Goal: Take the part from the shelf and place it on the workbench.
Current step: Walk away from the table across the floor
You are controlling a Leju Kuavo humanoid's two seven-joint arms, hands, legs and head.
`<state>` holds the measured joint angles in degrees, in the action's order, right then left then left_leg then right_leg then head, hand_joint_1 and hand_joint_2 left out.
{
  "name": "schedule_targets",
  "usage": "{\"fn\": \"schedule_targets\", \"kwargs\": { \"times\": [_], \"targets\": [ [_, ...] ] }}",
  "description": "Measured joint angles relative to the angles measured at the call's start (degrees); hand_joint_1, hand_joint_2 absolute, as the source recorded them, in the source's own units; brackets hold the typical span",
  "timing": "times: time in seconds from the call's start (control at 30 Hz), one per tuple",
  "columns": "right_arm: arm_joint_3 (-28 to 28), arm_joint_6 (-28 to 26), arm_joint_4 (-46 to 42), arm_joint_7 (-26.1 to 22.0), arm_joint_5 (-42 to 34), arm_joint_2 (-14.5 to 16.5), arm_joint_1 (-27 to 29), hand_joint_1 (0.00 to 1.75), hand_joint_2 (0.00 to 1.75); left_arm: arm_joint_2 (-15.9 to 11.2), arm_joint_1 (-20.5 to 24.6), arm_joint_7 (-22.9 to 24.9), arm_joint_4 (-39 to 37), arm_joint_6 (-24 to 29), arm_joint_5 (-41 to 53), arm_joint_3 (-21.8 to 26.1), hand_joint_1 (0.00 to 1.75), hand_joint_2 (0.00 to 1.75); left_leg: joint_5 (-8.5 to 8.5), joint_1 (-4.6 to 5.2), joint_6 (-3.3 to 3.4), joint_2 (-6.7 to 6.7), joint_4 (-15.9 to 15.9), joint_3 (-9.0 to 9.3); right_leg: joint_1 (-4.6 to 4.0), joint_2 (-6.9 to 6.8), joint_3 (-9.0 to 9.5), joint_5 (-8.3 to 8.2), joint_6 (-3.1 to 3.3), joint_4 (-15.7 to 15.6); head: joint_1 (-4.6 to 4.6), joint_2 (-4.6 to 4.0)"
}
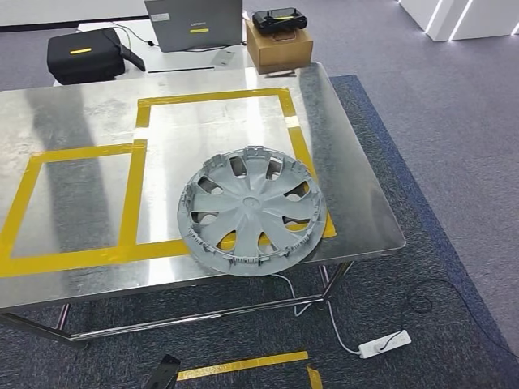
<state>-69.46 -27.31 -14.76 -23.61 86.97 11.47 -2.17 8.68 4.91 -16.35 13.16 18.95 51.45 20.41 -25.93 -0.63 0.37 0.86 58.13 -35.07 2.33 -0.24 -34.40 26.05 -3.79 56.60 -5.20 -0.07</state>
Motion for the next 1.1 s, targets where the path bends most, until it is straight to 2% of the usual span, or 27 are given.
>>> {"fn": "schedule_targets", "kwargs": {
  "times": [0.33,0.43,0.53,0.57,0.6,0.63,0.7,0.73,0.77,0.8,0.83,0.9,0.93,0.97,1.03,1.07,1.1],
  "targets": [
    [0.0,0.08,0.09,0.07,0.18,0.0,-0.01,0.0,0.0,-0.04,0.0,0.2,0.0,0.0,-0.11,0.07,0.0,0.0,-0.22,0.45,0.26,0.0,0.18,0.0,0.38,0.0,0.07,-0.06,-0.24,-0.03,-0.01,0.0],
    [0.0,0.09,0.18,0.11,0.22,0.01,-0.02,0.0,0.0,-0.09,-0.01,0.34,0.0,0.0,-0.19,0.13,0.0,0.0,-0.42,0.7,0.64,0.01,0.43,0.0,0.62,-0.01,0.18,-0.07,-0.61,-0.06,-0.02,0.0],
    [0.0,0.14,0.23,0.12,0.26,0.13,-0.01,0.0,0.0,-0.13,-0.05,0.45,0.0,0.0,-0.28,0.24,0.0,0.0,-0.2,0.78,1.36,0.0,0.43,0.17,0.82,-0.02,0.53,-0.22,-1.24,-0.22,-0.02,0.0],
    [0.0,0.18,0.24,0.13,0.26,0.18,-0.01,0.0,0.0,-0.1,-0.05,0.46,0.0,0.0,-0.28,0.26,0.0,0.0,0.09,0.69,1.71,-0.07,0.13,0.32,0.84,-0.02,0.45,0.28,-1.32,0.08,-0.01,0.0],
    [0.0,0.23,0.25,0.14,0.26,0.22,-0.01,0.0,0.0,-0.08,-0.02,0.46,0.0,0.0,-0.28,0.26,0.0,0.0,0.39,0.57,2.06,-0.14,-0.22,0.42,0.79,0.0,0.04,1.51,-1.26,1.24,0.04,0.0],
    [0.0,0.34,0.25,0.16,0.26,0.23,-0.03,0.0,0.0,-0.05,0.0,0.46,0.0,-0.01,-0.28,0.27,0.0,0.0,0.66,0.48,2.36,-0.23,-0.53,0.44,0.68,0.01,-0.85,3.5,-1.11,3.66,0.12,0.0],
    [0.01,0.72,0.28,0.22,0.26,0.24,-0.05,0.0,0.0,-0.01,0.0,0.46,0.0,-0.1,-0.28,0.28,0.0,0.0,0.95,0.72,2.69,-0.35,-0.59,0.12,0.34,0.05,-3.61,8.48,-0.79,11.57,0.22,0.0],
    [0.01,0.92,0.31,0.26,0.26,0.25,-0.03,0.0,0.0,0.01,-0.03,0.46,0.0,-0.18,-0.28,0.29,0.0,0.0,1.1,0.9,2.75,-0.39,-0.58,-0.11,0.18,0.06,-4.64,10.18,-0.69,15.08,0.24,0.0],
    [0.01,1.07,0.34,0.28,0.25,0.25,0.01,0.0,0.0,0.02,-0.06,0.46,0.0,-0.24,-0.28,0.3,0.0,0.0,1.28,1.08,2.75,-0.41,-0.57,-0.35,0.04,0.07,-4.75,10.84,-0.51,16.8,0.22,0.0],
    [0.01,1.12,0.35,0.3,0.25,0.25,0.03,0.0,0.0,0.02,-0.09,0.46,0.0,-0.28,-0.28,0.32,0.0,0.0,1.48,1.21,2.68,-0.41,-0.55,-0.58,-0.11,0.07,-3.63,10.37,-0.25,16.09,0.22,0.0],
    [0.0,1.13,0.35,0.31,0.24,0.24,0.01,0.0,0.0,0.02,-0.1,0.46,0.0,-0.32,-0.28,0.33,0.0,0.0,1.7,1.29,2.54,-0.39,-0.52,-0.8,-0.26,0.07,-1.35,9.1,0.05,13.0,0.22,0.0],
    [0.0,1.15,0.35,0.31,0.24,0.24,-0.23,0.0,0.0,0.03,-0.09,0.46,0.01,-0.36,-0.28,0.36,0.0,0.0,2.12,1.38,2.06,-0.32,-0.31,-1.14,-0.61,0.12,4.51,6.73,0.69,4.48,0.21,0.0],
    [0.01,1.17,0.36,0.3,0.25,0.25,-0.37,0.0,0.0,0.02,-0.08,0.46,0.02,-0.37,-0.28,0.37,0.0,0.0,2.31,1.42,1.76,-0.31,-0.18,-1.2,-0.78,0.2,6.31,5.99,0.93,1.69,0.13,0.0],
    [0.01,1.2,0.38,0.3,0.25,0.25,-0.49,0.0,0.0,0.02,-0.04,0.46,0.02,-0.37,-0.28,0.38,0.0,0.0,2.51,1.45,1.42,-0.3,-0.03,-1.25,-0.94,0.28,7.12,5.81,1.16,0.25,0.06,0.0],
    [0.02,1.23,0.43,0.3,0.26,0.28,-0.53,0.0,0.0,0.0,-0.02,0.46,0.02,-0.37,-0.28,0.4,0.0,0.0,2.98,1.42,0.67,-0.27,-0.01,-1.37,-1.08,0.31,6.49,5.48,1.75,0.08,-0.08,0.0],
    [0.02,1.23,0.49,0.31,0.26,0.32,-0.53,0.0,0.0,-0.02,-0.07,0.46,0.02,-0.36,-0.28,0.42,0.0,0.0,2.81,1.34,0.27,-0.24,0.15,-1.62,-1.01,0.18,6.11,5.29,2.2,-0.1,-0.1,0.0],
    [0.02,1.23,0.54,0.31,0.26,0.35,-0.51,0.0,0.0,-0.04,-0.19,0.46,0.02,-0.36,-0.28,0.44,0.0,0.0,1.64,1.26,-0.14,-0.26,0.97,-2.01,-0.92,0.06,5.69,4.85,2.72,-0.16,-0.16,0.0]
  ]
}}
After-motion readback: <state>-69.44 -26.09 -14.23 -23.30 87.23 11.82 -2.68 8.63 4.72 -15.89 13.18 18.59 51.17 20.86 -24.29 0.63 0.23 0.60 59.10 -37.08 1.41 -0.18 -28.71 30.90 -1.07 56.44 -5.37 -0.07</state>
